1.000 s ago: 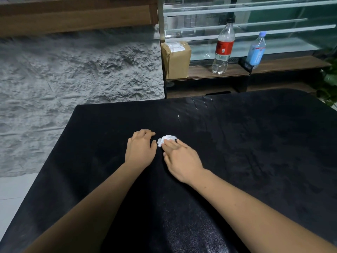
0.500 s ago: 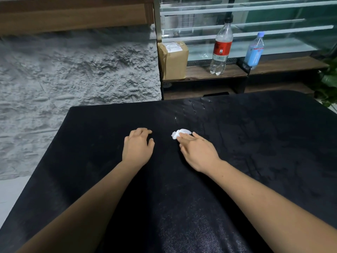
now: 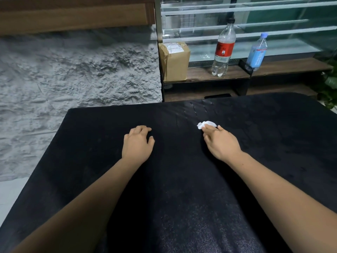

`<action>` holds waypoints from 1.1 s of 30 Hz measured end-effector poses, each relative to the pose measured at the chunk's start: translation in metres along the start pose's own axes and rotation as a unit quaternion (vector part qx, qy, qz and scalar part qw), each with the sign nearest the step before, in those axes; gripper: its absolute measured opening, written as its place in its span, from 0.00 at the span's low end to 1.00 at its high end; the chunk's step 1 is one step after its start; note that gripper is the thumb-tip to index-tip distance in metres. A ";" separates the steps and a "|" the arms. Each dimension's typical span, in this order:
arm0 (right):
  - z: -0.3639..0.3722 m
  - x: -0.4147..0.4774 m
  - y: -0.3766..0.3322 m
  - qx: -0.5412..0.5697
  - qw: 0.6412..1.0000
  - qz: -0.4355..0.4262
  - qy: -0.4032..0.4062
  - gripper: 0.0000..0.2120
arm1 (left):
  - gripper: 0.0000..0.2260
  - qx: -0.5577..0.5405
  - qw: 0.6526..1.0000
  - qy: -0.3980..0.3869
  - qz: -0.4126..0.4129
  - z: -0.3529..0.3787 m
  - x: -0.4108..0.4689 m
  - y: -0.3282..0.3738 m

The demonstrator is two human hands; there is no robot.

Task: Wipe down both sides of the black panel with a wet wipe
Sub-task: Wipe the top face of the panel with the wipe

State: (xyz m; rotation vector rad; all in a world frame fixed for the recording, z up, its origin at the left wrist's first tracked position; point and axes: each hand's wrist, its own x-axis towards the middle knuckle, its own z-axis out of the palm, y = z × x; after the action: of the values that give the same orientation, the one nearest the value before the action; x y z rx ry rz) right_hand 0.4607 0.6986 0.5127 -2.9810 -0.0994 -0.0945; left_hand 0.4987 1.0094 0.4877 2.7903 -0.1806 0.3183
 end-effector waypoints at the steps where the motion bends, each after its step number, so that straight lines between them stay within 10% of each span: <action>1: 0.001 0.000 -0.002 0.009 1.000 0.011 0.003 0.15 | 0.18 -0.002 1.000 0.005 -0.001 0.001 0.000 -0.001; 23: 0.029 0.000 -0.116 0.039 0.982 -0.184 0.016 0.18 | 0.20 0.011 0.999 0.037 -0.010 0.013 -0.002 -0.001; 33: 0.021 0.028 -0.068 0.034 0.991 -0.129 0.014 0.16 | 0.22 0.013 0.999 0.033 -0.021 0.012 -0.001 0.001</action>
State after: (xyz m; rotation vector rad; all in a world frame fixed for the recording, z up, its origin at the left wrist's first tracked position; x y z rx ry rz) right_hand 0.4849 0.7711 0.5044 -2.8821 -0.4740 -0.1600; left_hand 0.5004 1.0043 0.4764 2.8003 -0.1026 0.4033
